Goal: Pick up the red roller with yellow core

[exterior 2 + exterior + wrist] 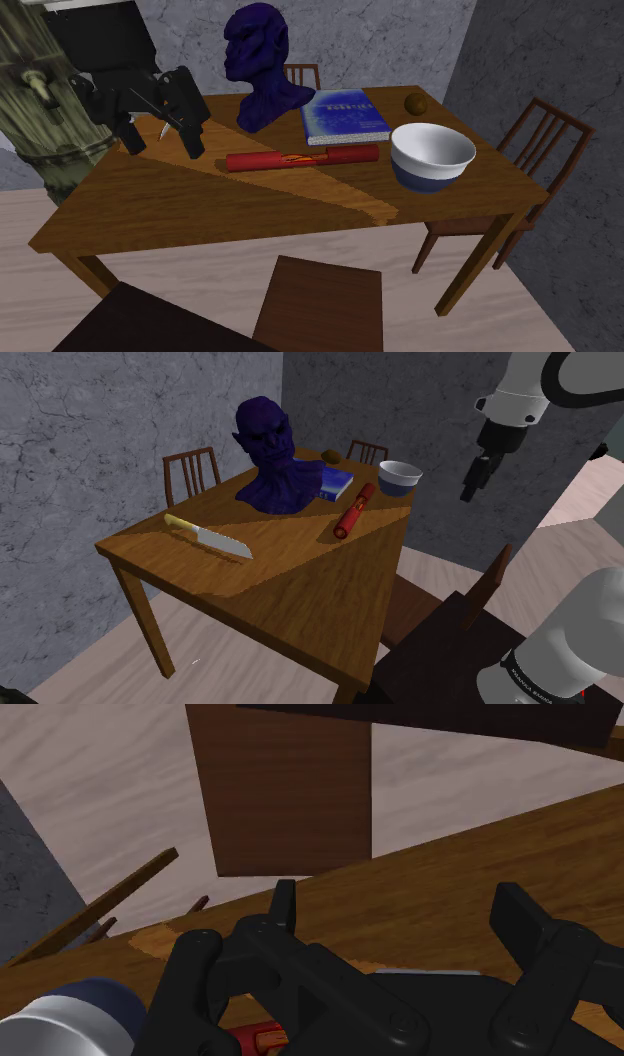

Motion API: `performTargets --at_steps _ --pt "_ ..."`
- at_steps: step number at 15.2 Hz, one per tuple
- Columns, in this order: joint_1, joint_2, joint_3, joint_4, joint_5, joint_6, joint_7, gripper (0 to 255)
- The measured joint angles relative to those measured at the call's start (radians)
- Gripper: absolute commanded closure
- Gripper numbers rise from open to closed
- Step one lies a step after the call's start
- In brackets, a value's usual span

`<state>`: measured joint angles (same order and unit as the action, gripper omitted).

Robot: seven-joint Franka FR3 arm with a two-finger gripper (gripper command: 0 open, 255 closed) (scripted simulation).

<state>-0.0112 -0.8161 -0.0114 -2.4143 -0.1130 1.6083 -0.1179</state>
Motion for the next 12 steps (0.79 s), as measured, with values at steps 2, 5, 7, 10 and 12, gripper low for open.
performTargets --at_steps 2,5,7,10,12 --pt "-0.004 0.019 0.006 0.006 0.004 0.01 0.017 0" --pt "-0.02 0.113 0.048 0.026 0.028 0.069 0.123 0" --pt "-0.037 0.192 0.07 0.057 0.039 0.107 0.197 0" --pt "-0.061 0.305 0.101 0.103 0.048 0.158 0.309 0" --pt "-0.076 0.389 0.12 0.14 0.05 0.194 0.386 0"
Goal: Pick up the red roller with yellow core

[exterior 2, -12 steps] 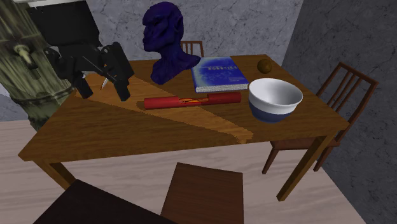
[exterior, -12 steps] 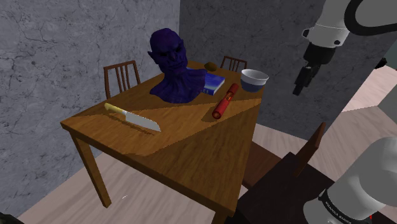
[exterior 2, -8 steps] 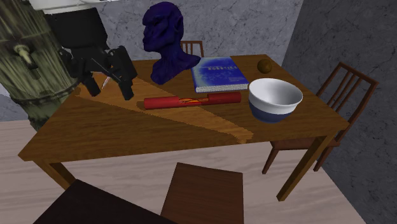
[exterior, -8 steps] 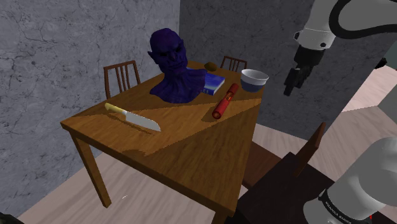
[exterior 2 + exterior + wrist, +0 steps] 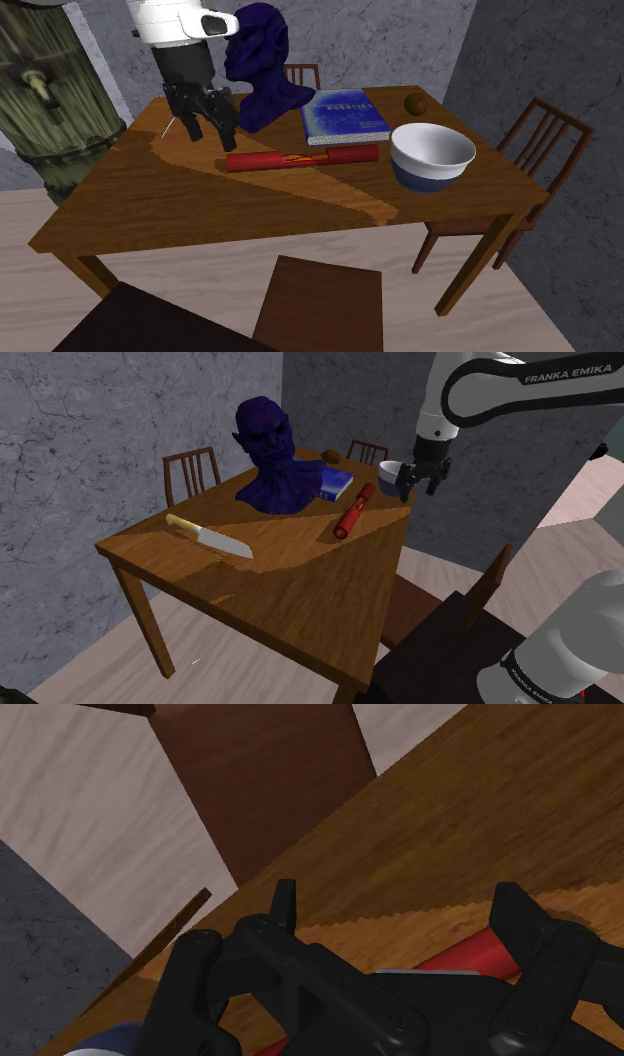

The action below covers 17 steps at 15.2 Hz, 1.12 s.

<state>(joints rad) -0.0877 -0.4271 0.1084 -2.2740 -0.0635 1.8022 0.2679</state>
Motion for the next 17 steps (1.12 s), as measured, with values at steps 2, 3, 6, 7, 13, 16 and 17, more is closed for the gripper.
performTargets --at_steps 2,3,6,7,13,16,17 --pt "-0.014 0.097 0.018 0.058 -0.001 0.029 0.079 0" --pt "-0.022 0.139 0.022 0.085 -0.004 0.039 0.114 0" --pt "-0.036 0.271 0.039 0.176 -0.013 0.062 0.229 0" --pt "-0.041 0.31 0.039 0.204 -0.017 0.069 0.263 0" --pt "-0.06 0.557 0.024 0.413 -0.04 0.078 0.45 0" --pt "-0.067 0.671 0.005 0.52 -0.044 0.074 0.529 0" --pt "-0.071 0.711 -0.003 0.559 -0.044 0.071 0.552 0"
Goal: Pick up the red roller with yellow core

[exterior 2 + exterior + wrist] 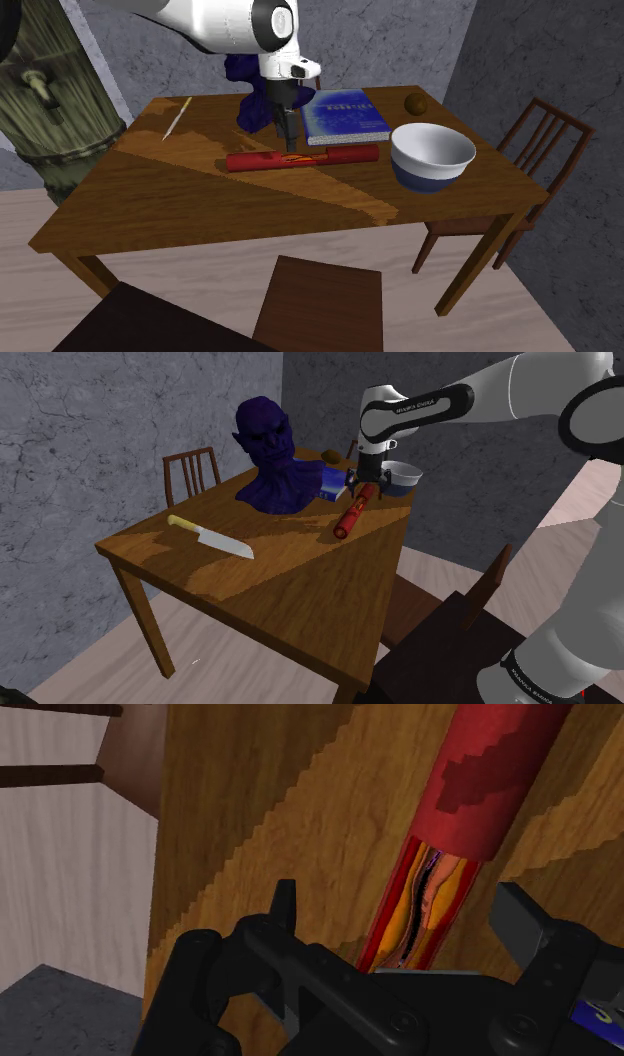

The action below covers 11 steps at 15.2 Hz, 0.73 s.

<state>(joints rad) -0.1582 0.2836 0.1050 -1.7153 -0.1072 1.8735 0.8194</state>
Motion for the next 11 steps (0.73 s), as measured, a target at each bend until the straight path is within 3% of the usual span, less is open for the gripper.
performTargets --at_steps 5,11 --pt "-0.002 0.185 -0.031 0.209 0.009 -0.039 0.112 0" --pt "-0.006 0.232 -0.038 0.196 0.007 0.02 0.125 0"
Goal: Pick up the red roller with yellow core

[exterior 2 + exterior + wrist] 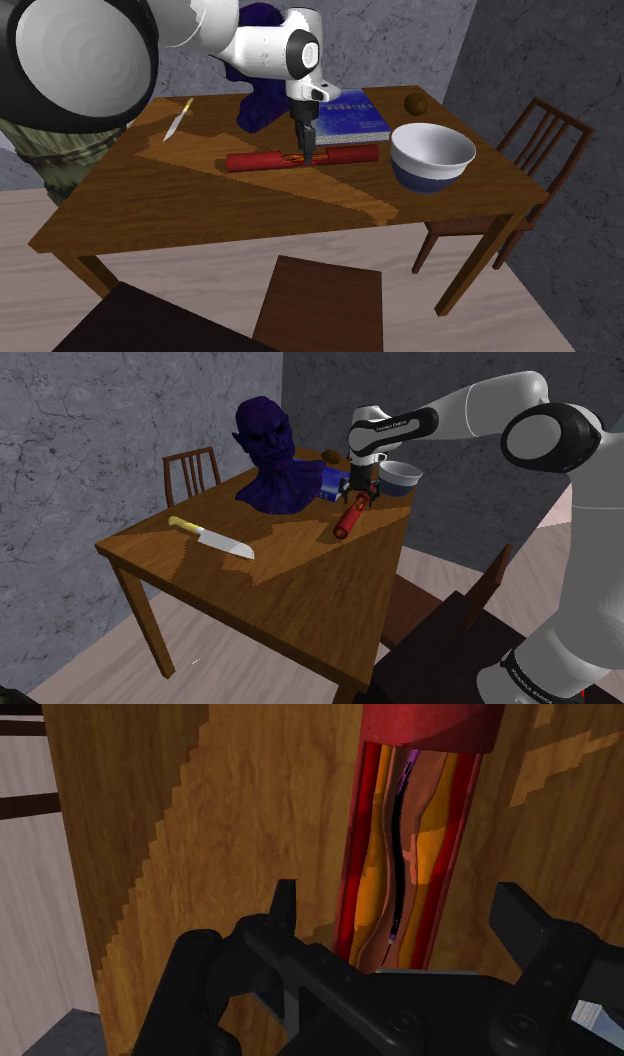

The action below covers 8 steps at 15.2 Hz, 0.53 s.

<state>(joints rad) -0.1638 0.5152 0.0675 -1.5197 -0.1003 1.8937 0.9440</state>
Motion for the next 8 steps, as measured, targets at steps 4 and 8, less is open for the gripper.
performTargets --at_steps 4,8 --pt "0.0 0.008 0.0 -0.005 -0.001 0.014 0.001 255" --pt "0.0 0.008 0.0 -0.005 0.0 0.014 0.002 255"
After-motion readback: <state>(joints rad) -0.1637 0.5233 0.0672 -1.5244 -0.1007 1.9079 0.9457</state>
